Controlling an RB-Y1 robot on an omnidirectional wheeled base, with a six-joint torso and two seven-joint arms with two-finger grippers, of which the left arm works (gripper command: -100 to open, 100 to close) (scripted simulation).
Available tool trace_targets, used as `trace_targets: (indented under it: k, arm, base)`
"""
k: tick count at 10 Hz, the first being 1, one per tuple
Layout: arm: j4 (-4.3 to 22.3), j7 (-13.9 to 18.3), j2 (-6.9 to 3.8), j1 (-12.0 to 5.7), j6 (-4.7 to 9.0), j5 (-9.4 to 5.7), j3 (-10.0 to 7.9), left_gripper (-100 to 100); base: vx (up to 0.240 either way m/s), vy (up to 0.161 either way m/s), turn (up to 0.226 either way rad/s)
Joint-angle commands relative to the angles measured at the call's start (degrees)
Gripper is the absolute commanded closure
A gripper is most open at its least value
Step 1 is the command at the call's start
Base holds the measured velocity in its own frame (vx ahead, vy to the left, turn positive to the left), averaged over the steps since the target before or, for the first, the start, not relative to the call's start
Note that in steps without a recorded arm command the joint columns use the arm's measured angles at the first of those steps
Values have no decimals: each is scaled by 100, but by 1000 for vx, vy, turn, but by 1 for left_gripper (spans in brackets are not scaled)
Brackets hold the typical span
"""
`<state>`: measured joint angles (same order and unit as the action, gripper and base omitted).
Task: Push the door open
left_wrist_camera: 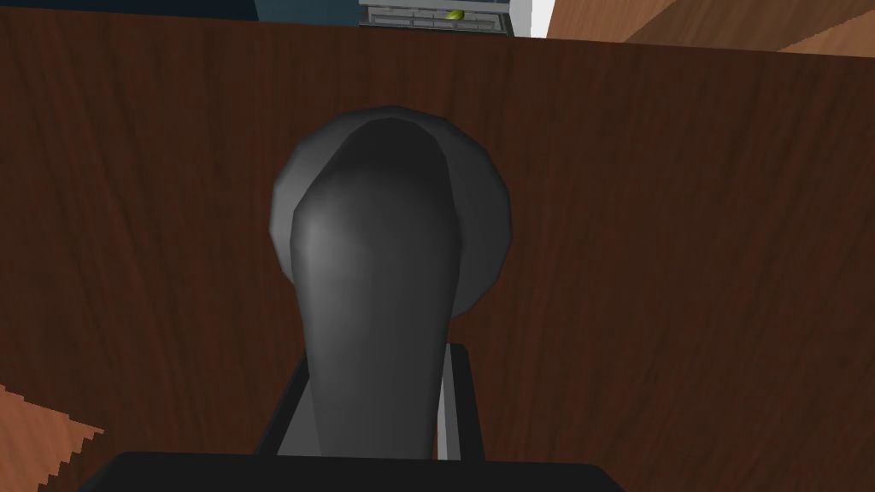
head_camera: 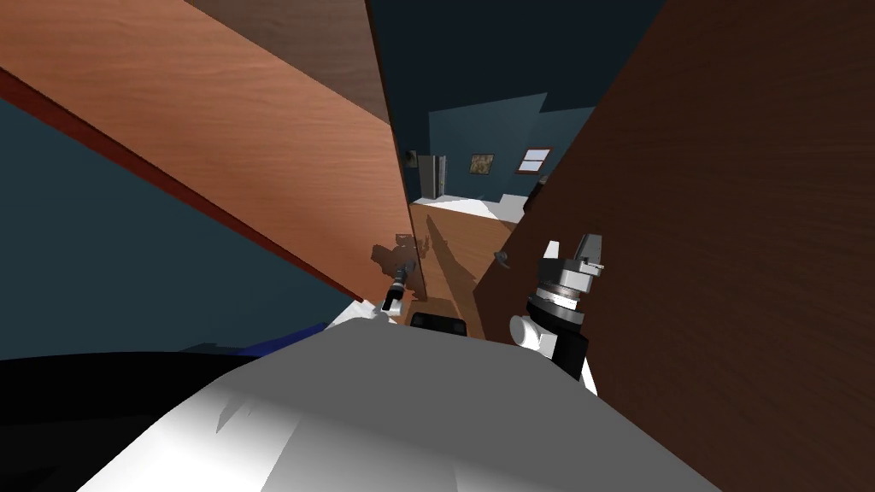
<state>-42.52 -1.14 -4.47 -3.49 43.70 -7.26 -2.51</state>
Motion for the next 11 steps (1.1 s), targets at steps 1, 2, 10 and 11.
trace_targets:
  k: [1,2,10,11]
  arm:
    - [96,-110,53,-116,38,-49,-157,100]
    - [117,-152,90,-137,32,-63,-204,100]
    - [96,-456,-26,-138,53,-241,-569,100]
    - [90,-503,-32,-140,59,-270,-627,100]
  base:
    - [182,-74,91]
    - [159,-46,64]
    - [171,-19,44]
    - [259,17,138]
